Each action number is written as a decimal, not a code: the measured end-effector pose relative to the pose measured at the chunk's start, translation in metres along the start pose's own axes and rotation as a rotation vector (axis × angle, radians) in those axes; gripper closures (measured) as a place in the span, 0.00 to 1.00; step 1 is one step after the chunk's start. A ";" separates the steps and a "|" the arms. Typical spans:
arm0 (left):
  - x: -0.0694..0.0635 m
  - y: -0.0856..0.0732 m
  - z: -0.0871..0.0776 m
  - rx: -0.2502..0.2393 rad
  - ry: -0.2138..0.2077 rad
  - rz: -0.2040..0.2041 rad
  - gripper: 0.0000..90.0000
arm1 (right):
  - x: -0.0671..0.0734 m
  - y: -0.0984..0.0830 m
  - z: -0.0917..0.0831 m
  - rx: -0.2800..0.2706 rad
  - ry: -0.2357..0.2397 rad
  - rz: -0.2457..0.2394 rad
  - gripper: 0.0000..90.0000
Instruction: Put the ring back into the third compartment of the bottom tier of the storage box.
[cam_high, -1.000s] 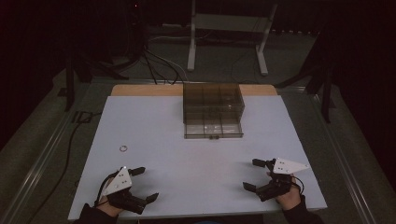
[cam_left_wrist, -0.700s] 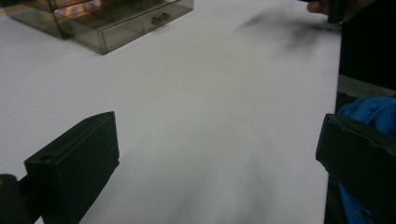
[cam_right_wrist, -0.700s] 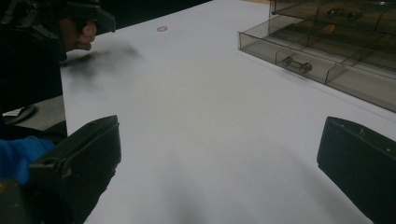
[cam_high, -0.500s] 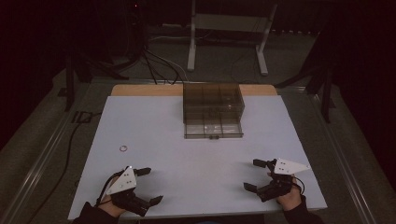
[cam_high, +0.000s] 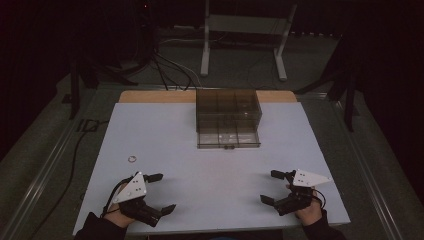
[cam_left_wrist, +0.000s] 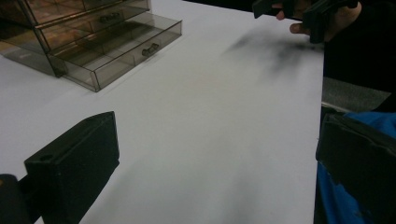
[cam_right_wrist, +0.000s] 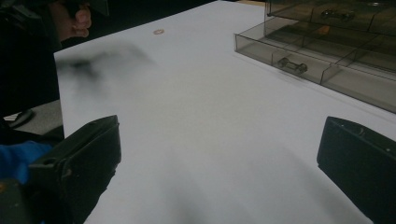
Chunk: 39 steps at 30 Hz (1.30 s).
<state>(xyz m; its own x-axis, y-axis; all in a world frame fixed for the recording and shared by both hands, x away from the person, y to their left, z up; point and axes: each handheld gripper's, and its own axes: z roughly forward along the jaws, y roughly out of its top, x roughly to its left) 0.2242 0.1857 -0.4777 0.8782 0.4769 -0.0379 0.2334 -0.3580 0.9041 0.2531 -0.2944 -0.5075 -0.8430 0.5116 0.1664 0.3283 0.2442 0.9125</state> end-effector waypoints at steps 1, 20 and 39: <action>0.000 0.000 0.000 0.000 0.000 0.000 0.01 | 0.000 0.000 0.000 0.000 0.000 0.000 0.00; 0.020 0.009 -0.009 -0.053 0.067 -0.024 0.01 | 0.000 0.000 0.000 0.000 0.001 0.004 0.00; 0.042 0.005 -0.023 -0.063 0.193 -0.082 0.01 | 0.001 0.000 0.000 0.002 -0.004 -0.001 0.00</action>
<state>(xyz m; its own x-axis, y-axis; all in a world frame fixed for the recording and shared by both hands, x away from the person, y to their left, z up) 0.2523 0.2222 -0.4654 0.7599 0.6491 -0.0358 0.2687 -0.2635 0.9265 0.2524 -0.2939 -0.5078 -0.8415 0.5147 0.1643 0.3288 0.2465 0.9116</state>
